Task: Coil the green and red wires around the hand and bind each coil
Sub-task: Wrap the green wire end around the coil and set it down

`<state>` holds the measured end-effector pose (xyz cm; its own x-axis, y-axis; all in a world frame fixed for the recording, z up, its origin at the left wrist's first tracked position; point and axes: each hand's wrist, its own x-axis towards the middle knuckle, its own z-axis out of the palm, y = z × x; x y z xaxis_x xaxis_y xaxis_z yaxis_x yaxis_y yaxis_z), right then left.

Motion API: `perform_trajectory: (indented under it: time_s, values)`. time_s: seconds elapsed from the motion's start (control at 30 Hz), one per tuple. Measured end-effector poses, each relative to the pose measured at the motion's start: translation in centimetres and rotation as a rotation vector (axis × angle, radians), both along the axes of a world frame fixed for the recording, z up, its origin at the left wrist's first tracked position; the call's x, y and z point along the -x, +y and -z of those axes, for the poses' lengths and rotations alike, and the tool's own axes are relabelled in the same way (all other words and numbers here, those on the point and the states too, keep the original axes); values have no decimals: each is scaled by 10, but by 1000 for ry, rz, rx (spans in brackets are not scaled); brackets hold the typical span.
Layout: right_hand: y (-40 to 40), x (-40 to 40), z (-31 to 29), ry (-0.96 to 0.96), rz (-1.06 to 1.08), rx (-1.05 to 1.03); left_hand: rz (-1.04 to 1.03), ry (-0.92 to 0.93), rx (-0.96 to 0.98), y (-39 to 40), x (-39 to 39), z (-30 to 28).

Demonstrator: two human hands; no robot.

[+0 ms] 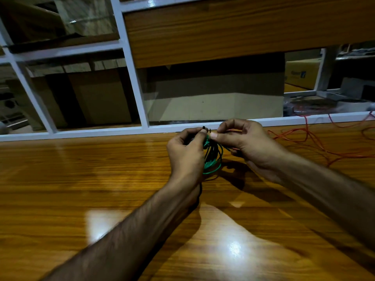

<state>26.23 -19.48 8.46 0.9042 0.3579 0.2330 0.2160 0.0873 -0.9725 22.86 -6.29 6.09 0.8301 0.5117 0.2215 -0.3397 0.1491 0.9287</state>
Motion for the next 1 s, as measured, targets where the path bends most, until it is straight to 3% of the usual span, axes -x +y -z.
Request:
perform_trajectory:
  time_s: [0.17, 0.37, 0.67, 1.0]
  values:
    - [0, 1, 5, -262, 97, 95, 35, 76, 164, 1, -2, -1]
    - [5, 0, 13, -502, 226, 231, 64, 107, 224, 3, 3, -7]
    - [5, -2, 19, -818, 232, 366, 86, 97, 230, 2, 2, -7]
    - [10, 3, 23, -588, 200, 150, 88, 108, 221, 3, 2, -6]
